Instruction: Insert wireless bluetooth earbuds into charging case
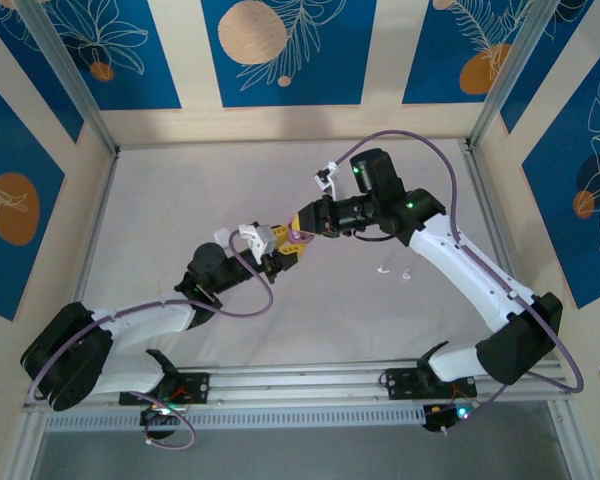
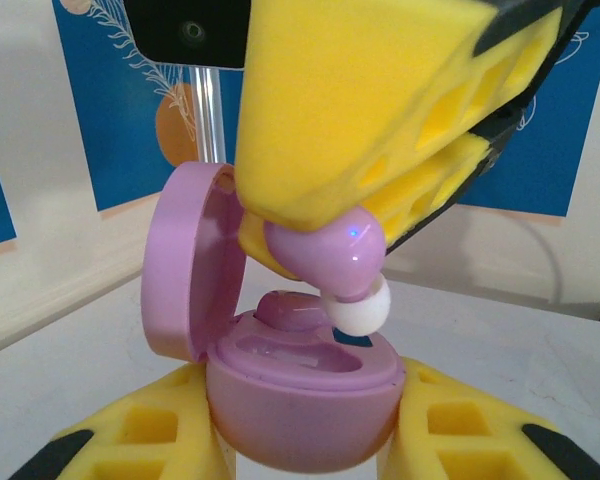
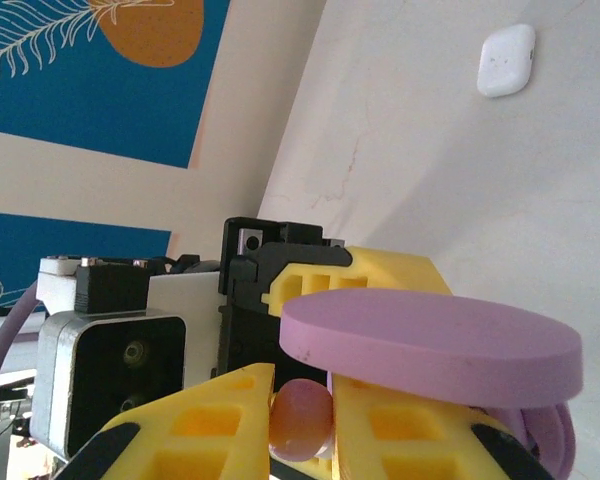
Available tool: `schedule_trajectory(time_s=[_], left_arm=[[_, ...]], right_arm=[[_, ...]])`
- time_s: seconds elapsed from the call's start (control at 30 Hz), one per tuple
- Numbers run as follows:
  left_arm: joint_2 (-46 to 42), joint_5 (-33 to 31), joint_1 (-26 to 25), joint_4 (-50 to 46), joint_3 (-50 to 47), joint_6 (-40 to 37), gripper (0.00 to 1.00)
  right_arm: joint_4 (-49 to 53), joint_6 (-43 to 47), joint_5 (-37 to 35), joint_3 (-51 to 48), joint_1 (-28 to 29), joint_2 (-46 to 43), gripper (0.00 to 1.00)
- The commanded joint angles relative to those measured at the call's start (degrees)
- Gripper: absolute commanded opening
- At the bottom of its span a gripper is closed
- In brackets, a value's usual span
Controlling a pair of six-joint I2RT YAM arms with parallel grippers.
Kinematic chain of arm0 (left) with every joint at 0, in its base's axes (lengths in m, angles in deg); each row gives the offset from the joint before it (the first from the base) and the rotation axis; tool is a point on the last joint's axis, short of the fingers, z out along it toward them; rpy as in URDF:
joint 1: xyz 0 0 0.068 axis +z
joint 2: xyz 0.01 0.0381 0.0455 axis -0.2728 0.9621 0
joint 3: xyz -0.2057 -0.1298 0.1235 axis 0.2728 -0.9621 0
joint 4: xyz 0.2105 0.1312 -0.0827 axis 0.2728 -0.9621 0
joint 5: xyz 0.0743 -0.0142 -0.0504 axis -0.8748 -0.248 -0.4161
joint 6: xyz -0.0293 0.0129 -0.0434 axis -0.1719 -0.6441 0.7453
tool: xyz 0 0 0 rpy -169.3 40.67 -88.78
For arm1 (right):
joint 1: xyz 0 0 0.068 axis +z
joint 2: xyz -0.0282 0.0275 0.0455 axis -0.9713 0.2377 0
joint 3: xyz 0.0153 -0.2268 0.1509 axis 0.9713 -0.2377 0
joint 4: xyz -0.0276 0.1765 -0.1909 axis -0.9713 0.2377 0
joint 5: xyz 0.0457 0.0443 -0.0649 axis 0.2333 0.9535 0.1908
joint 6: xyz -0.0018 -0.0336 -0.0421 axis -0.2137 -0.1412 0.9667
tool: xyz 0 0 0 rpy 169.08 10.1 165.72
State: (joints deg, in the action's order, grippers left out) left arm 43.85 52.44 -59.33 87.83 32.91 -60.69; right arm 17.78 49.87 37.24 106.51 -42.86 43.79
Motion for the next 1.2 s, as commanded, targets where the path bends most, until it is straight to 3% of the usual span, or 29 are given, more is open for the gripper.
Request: schedule_trajectory(time_s=[0.0,0.5,0.83,1.17], left_arm=[[0.23,-0.25,-0.93,4.07,2.24,1.07,0.18],[0.86,-2.42,-1.26,7.93,2.42,3.17,0.18],[0.65,-2.56,-1.45,8.28,2.77,3.17,0.18],[0.54,-2.56,-1.42,7.79,2.71,3.12,0.18]], right_arm=[[-0.73,-0.83,-0.93,0.00,0.58,0.36,0.19],[1.67,1.34,-3.62,0.09,2.13,0.53,0.20],[5.60,2.85,-8.77,2.11,2.91,0.71,0.26],[6.31,3.30,-9.18,4.16,3.00,0.70,0.30]])
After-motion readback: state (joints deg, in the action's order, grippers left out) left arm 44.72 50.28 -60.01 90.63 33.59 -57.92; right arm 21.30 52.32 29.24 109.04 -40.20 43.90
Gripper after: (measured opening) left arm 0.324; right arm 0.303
